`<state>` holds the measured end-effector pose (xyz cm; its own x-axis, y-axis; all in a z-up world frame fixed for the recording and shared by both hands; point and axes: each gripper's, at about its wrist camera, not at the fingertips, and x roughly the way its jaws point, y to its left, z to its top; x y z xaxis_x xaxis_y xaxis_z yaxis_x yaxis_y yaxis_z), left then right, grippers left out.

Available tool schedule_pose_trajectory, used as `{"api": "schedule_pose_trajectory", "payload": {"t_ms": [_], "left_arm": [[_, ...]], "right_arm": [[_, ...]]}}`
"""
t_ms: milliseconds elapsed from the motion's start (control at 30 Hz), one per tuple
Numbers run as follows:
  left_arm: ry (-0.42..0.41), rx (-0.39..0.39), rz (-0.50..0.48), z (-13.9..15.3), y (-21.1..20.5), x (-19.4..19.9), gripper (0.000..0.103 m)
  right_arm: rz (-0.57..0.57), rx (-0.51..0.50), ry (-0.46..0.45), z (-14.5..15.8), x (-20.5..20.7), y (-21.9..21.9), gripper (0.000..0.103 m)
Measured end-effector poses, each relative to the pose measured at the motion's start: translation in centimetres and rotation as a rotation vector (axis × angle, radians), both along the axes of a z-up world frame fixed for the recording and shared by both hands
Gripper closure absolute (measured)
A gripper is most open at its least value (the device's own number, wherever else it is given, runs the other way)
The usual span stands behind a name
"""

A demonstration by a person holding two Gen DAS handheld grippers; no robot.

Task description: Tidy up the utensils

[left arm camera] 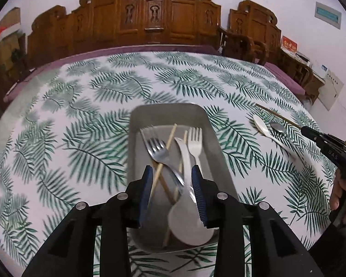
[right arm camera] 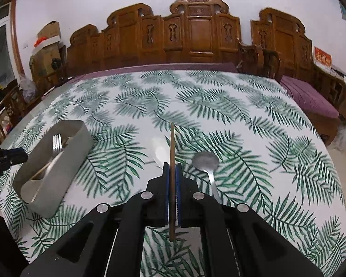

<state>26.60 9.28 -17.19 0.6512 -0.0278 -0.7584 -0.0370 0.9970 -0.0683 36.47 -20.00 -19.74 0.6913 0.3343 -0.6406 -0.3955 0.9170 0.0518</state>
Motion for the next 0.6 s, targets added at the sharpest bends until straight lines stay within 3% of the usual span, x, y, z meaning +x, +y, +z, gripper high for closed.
{"api": "schedule_pose_trajectory", "payload": {"t_ms": [300, 600], "left_arm": [[-0.044, 0.005, 0.019, 1.7, 2.2, -0.8, 0.067], [-0.059, 0.021, 0.037, 2.3, 3.6, -1.2, 0.067]], "right_arm": [[0.066, 0.002, -0.034, 2.6, -2.2, 3.4, 0.097], [0.195, 0.024, -0.021, 3.9, -5.0, 10.3, 0.097]]}}
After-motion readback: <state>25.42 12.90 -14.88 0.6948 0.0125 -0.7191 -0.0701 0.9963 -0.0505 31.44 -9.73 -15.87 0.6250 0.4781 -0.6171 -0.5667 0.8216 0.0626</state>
